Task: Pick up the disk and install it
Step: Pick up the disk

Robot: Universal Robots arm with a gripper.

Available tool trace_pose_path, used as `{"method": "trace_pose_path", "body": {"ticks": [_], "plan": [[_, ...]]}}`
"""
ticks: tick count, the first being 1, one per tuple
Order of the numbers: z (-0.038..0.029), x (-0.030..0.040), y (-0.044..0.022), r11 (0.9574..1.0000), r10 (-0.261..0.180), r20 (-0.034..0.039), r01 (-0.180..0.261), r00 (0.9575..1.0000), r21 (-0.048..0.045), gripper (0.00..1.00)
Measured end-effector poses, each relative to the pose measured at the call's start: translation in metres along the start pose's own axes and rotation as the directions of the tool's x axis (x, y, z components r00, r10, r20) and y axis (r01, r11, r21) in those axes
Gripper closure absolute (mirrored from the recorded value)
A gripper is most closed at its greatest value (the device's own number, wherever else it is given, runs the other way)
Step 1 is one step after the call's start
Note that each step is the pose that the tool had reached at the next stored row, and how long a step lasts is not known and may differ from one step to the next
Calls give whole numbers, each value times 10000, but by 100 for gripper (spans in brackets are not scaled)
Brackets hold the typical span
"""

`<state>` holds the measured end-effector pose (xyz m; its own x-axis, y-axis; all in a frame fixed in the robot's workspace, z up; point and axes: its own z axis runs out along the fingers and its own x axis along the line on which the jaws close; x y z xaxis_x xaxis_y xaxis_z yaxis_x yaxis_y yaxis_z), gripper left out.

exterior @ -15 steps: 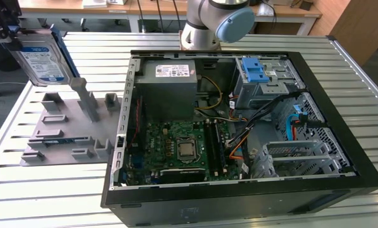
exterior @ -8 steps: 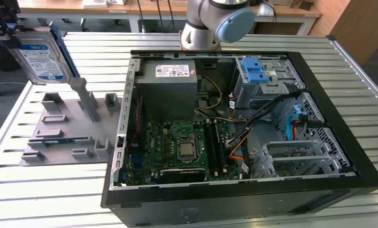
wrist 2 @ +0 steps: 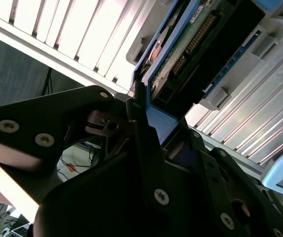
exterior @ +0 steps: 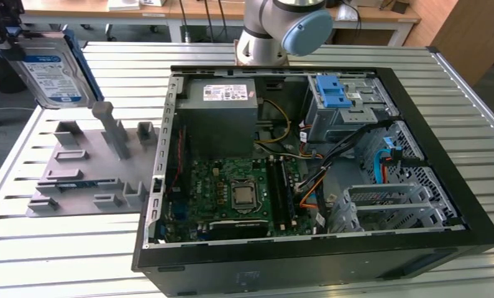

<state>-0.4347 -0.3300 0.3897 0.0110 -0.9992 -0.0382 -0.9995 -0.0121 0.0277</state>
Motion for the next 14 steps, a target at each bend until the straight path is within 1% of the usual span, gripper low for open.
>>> {"method": "trace_pose_path", "body": {"ticks": [14], "plan": [[-15, -1, 0, 10000, 0, 0, 0, 10000, 0, 64]]}}
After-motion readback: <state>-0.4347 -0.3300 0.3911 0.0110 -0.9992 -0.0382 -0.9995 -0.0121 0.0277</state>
